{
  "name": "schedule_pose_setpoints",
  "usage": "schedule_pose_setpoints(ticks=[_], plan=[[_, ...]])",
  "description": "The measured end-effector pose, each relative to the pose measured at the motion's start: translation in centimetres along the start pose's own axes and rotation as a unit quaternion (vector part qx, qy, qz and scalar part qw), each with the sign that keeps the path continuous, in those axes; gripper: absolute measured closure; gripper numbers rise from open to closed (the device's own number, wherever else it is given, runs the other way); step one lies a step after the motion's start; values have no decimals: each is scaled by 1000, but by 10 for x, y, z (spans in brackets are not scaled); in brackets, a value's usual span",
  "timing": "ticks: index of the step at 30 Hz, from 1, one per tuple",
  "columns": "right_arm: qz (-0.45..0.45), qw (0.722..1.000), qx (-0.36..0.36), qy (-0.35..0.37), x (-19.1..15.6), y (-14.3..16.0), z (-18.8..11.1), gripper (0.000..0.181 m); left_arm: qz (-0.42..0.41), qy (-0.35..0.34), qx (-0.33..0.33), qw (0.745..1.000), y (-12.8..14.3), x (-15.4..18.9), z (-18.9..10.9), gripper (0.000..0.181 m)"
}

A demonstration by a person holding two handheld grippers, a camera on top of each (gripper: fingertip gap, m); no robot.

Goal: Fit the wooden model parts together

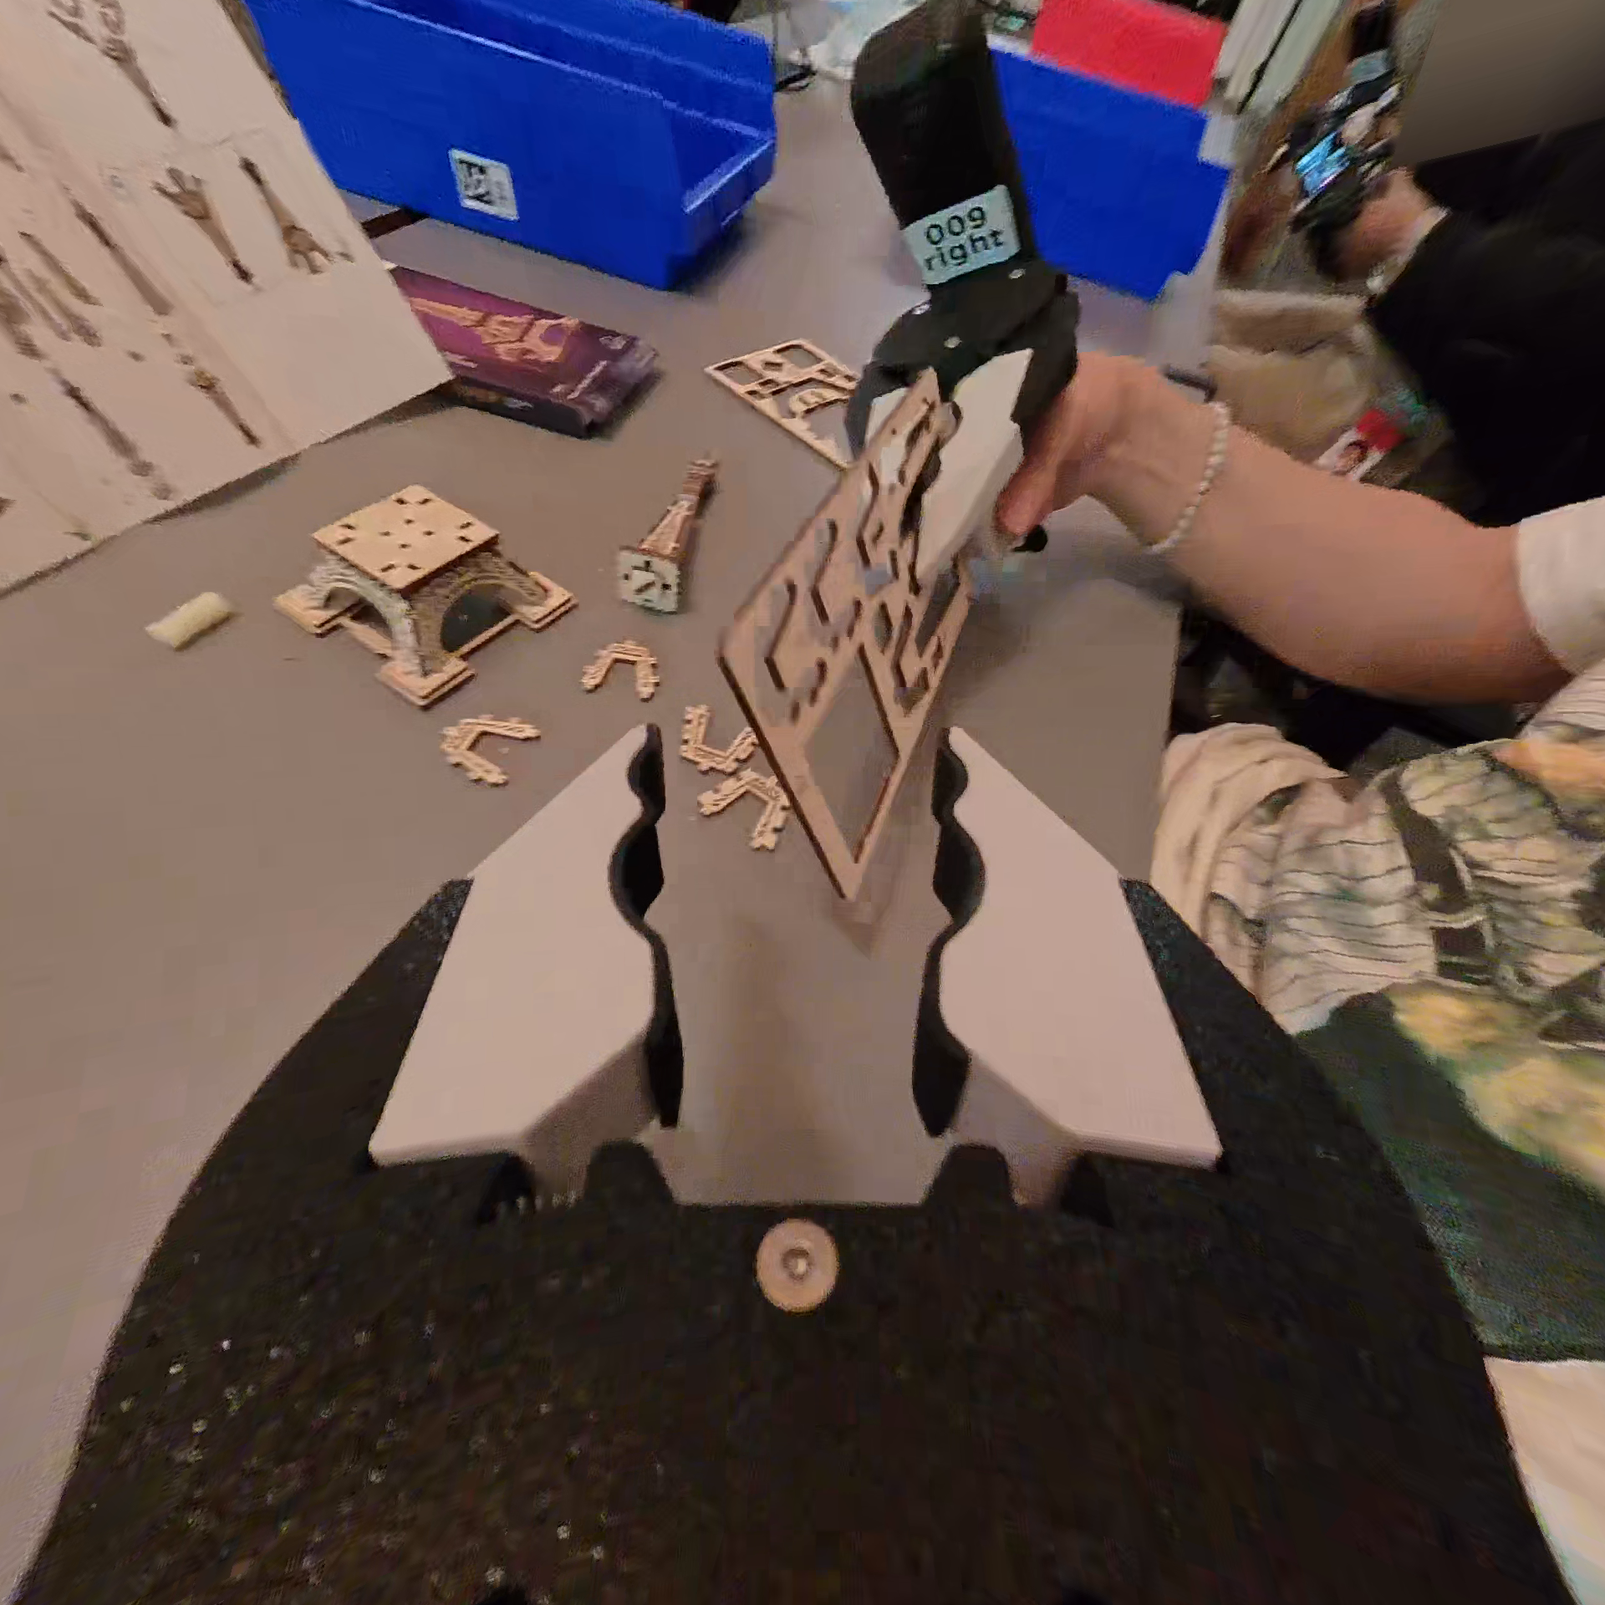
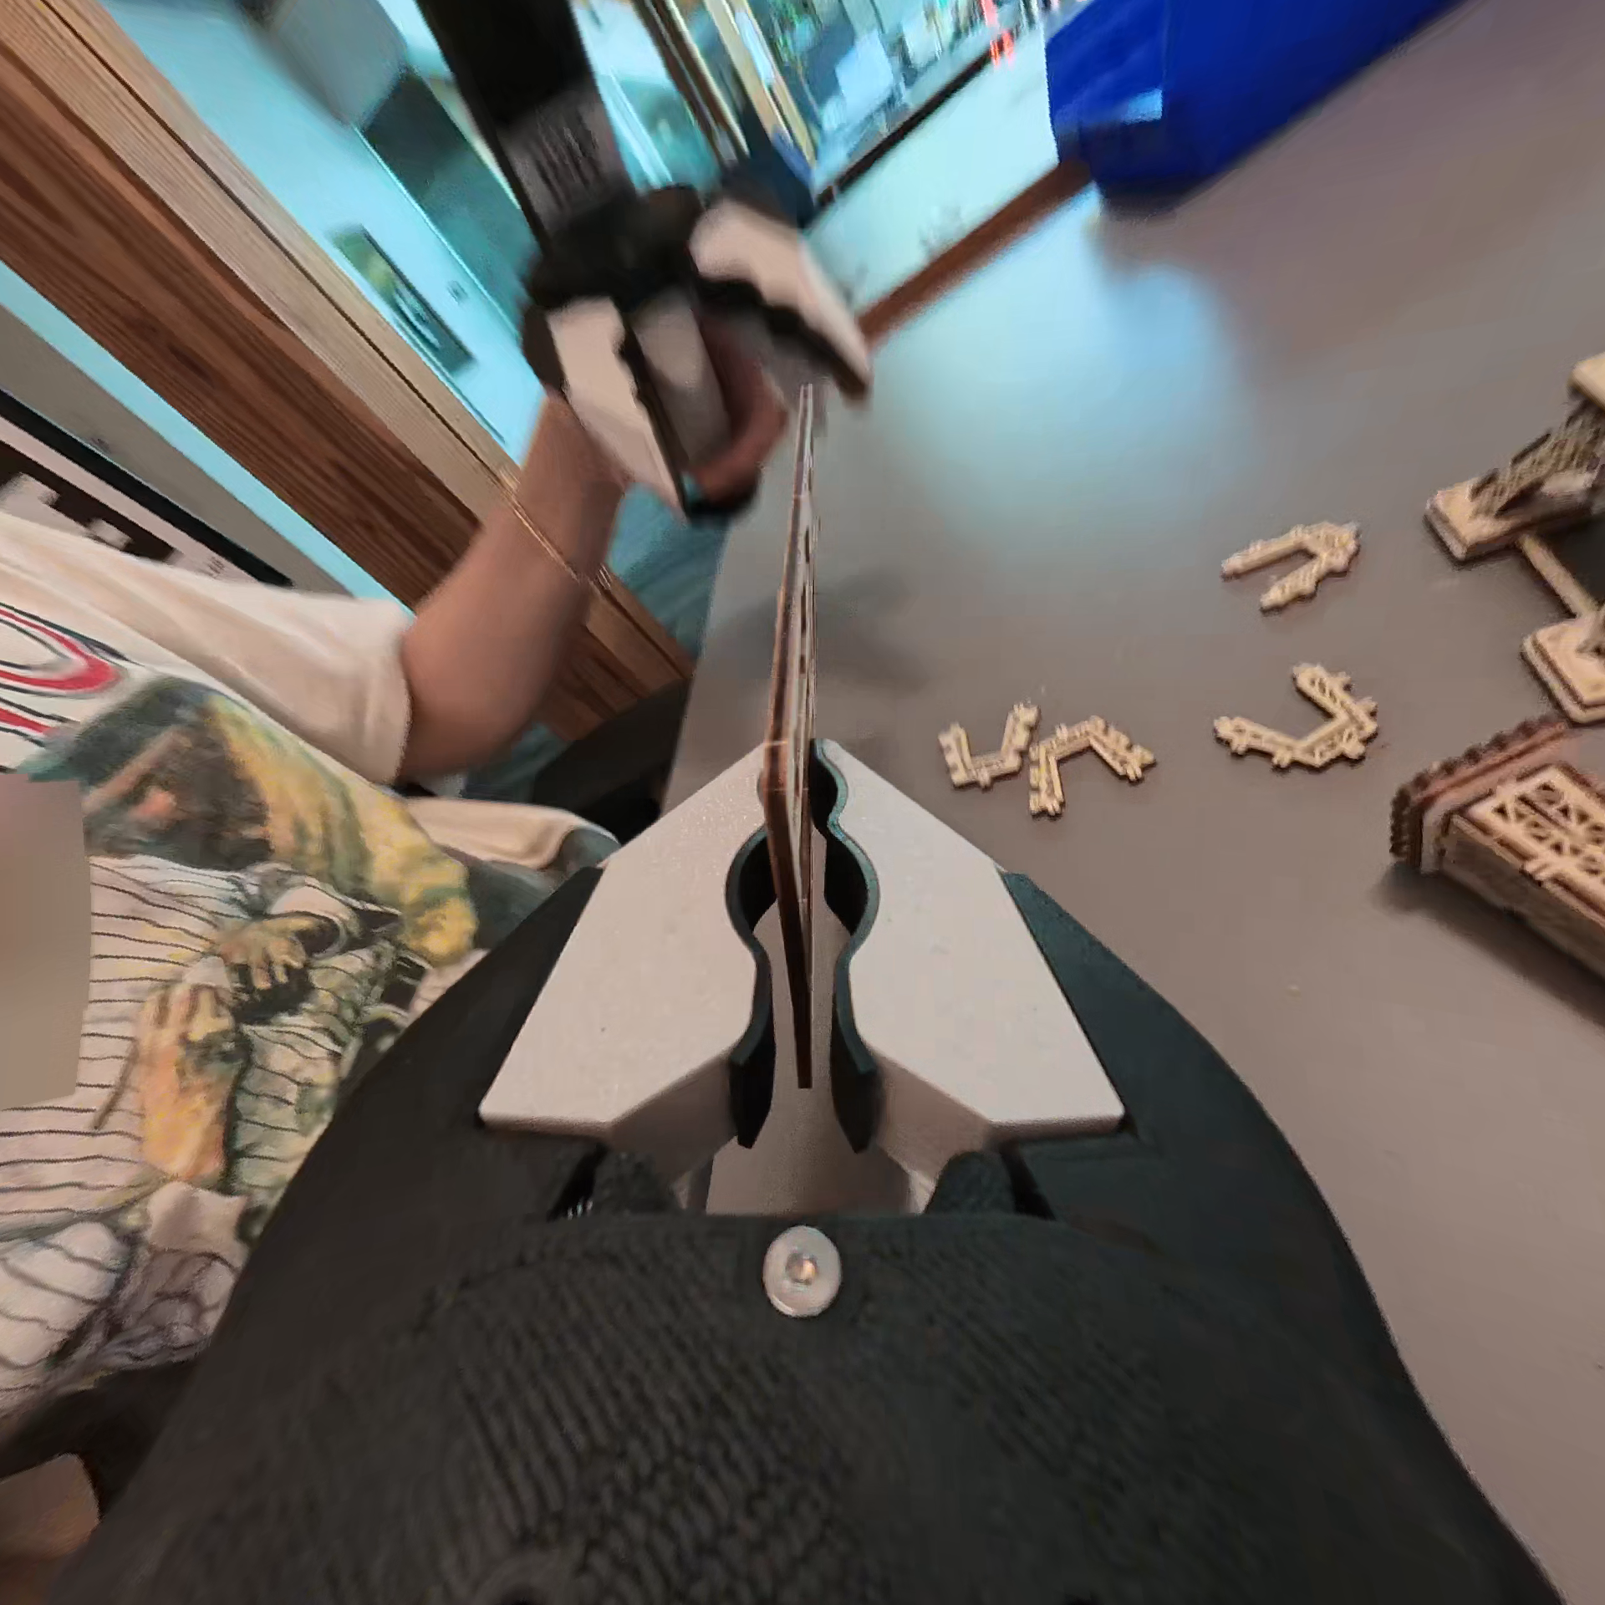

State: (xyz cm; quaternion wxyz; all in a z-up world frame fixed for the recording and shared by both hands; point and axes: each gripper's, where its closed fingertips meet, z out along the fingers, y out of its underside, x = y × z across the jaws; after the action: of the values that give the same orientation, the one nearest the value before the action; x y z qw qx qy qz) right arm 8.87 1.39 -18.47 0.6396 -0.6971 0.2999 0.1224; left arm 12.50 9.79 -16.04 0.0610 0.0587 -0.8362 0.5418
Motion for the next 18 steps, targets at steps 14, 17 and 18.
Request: schedule_pose_setpoints(ticks=[14, 17, 18], plan=[[-69, 969, 40, 235, -14, -13, -147, 133, 12, 97, 56, 994, -48, 33, 91, 181], [-99, 937, 86, 323, -27, -29, -203, 129, -4, 183, -55, 982, -69, 60, 129, 181], [-112, 930, 91, 338, -33, -30, -213, 130, -9, 203, -102, 974, -75, 66, 145, 181]])
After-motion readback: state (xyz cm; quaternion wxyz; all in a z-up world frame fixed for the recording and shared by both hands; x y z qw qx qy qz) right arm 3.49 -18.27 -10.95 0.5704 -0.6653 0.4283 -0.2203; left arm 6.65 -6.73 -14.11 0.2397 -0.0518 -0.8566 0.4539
